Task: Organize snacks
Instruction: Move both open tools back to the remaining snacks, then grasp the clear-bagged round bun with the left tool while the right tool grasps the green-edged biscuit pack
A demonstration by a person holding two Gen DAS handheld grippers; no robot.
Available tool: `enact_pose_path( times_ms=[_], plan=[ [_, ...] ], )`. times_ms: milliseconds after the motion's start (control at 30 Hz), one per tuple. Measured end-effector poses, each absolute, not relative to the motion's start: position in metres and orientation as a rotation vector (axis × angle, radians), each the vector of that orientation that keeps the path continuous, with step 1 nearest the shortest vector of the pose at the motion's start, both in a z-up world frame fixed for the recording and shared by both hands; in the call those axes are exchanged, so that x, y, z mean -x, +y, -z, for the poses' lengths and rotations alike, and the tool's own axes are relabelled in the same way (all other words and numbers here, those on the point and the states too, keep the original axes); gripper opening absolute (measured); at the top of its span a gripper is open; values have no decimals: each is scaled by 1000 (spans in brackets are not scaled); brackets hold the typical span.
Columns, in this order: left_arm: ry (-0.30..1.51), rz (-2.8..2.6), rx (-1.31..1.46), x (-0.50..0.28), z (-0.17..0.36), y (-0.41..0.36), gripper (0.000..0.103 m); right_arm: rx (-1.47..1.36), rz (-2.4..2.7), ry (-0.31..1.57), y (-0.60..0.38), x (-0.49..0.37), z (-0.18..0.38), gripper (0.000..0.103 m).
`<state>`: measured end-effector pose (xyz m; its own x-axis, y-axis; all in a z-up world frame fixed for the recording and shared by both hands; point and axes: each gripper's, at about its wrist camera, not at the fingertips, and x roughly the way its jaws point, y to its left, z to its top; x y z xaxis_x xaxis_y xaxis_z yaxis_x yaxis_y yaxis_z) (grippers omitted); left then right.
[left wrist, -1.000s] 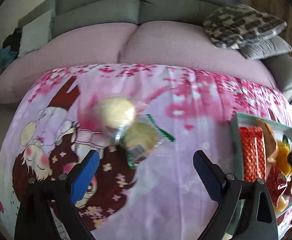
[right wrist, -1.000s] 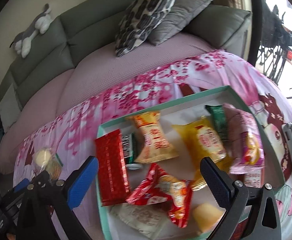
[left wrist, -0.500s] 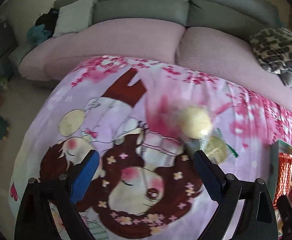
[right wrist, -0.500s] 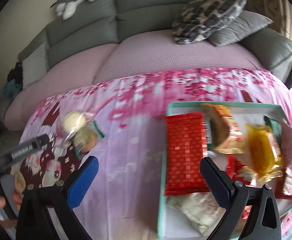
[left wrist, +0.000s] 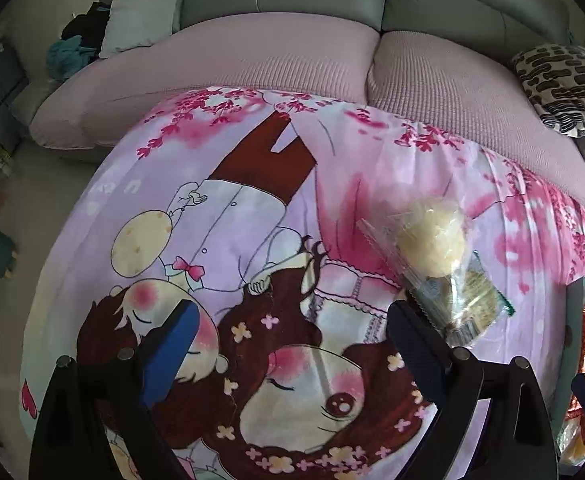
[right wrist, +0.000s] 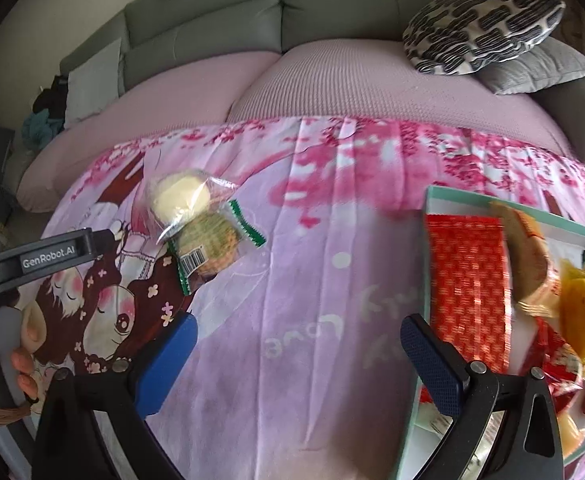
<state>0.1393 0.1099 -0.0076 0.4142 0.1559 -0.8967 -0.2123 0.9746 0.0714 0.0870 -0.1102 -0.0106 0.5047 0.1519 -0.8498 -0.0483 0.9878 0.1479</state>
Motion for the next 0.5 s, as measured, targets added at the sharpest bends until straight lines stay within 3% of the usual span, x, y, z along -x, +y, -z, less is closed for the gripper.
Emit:
enact_pose_path(
  times_ms=[500],
  plan=[
    [1122, -244, 111, -163, 14, 136, 95, 9, -227, 1093, -48, -145, 37, 103]
  ],
)
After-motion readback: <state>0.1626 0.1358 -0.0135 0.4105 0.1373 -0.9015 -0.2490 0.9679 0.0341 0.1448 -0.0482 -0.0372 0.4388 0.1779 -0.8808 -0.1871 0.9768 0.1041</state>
